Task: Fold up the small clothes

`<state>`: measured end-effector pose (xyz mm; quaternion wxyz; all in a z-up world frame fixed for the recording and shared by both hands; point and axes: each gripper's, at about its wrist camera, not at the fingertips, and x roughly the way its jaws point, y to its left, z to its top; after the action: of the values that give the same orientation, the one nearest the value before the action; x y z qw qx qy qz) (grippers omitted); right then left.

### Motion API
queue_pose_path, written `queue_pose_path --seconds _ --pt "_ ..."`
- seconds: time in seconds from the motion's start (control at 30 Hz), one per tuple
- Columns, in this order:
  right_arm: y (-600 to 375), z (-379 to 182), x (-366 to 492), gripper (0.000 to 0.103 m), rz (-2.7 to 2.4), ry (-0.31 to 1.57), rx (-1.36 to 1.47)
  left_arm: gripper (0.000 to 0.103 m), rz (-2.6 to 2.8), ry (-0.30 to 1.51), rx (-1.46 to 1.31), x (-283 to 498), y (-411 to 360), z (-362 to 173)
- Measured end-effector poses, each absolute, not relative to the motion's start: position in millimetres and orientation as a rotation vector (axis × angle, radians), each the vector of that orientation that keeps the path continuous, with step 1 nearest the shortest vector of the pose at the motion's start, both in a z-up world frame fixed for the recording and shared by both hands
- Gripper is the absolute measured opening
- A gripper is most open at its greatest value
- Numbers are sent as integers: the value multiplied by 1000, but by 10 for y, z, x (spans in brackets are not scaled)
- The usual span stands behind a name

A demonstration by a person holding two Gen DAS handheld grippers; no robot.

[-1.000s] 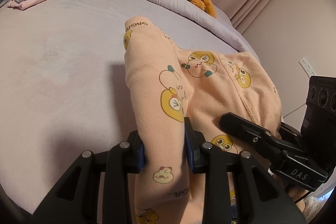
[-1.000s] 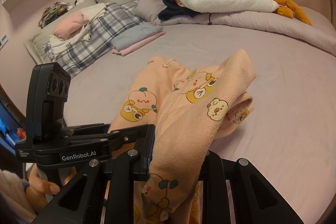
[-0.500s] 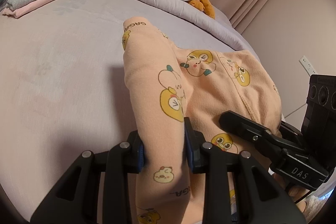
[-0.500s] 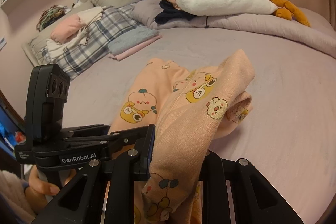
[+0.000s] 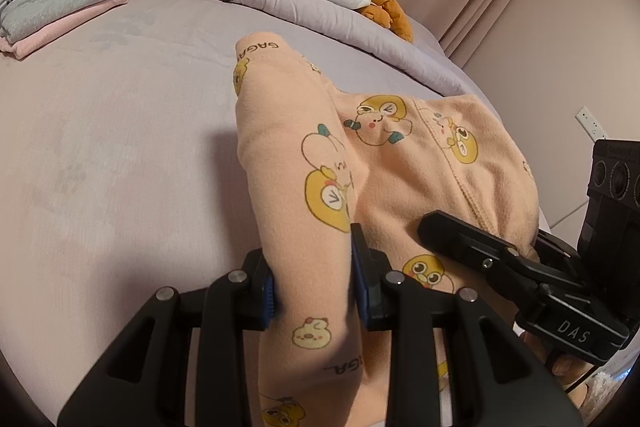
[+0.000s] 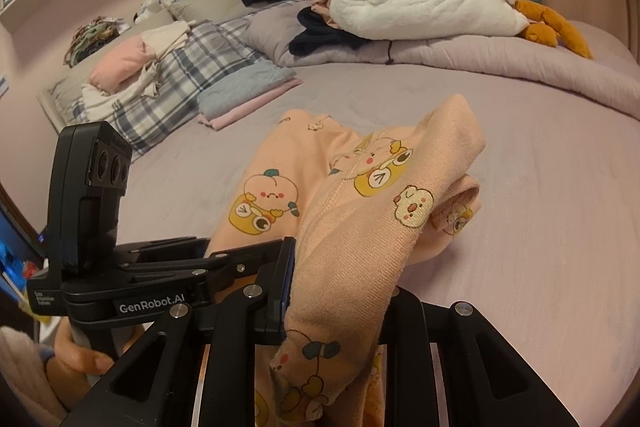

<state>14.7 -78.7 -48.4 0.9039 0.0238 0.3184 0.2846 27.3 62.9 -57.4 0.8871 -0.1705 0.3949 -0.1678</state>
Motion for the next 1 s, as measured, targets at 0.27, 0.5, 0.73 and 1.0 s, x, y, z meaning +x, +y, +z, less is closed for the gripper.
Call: queue_pose_path --seconds 0.27,0.5,0.73,1.0 --pt "-756 -478 343 25 590 652 54 30 -340 818 -341 501 687 -574" --pt "-746 -486 494 25 589 650 59 30 -335 818 -333 683 705 -592" --pt "-726 -511 611 25 590 656 57 30 -325 824 -328 783 747 -629" --pt "-685 -513 714 25 598 656 61 30 -307 821 -324 901 803 -631"
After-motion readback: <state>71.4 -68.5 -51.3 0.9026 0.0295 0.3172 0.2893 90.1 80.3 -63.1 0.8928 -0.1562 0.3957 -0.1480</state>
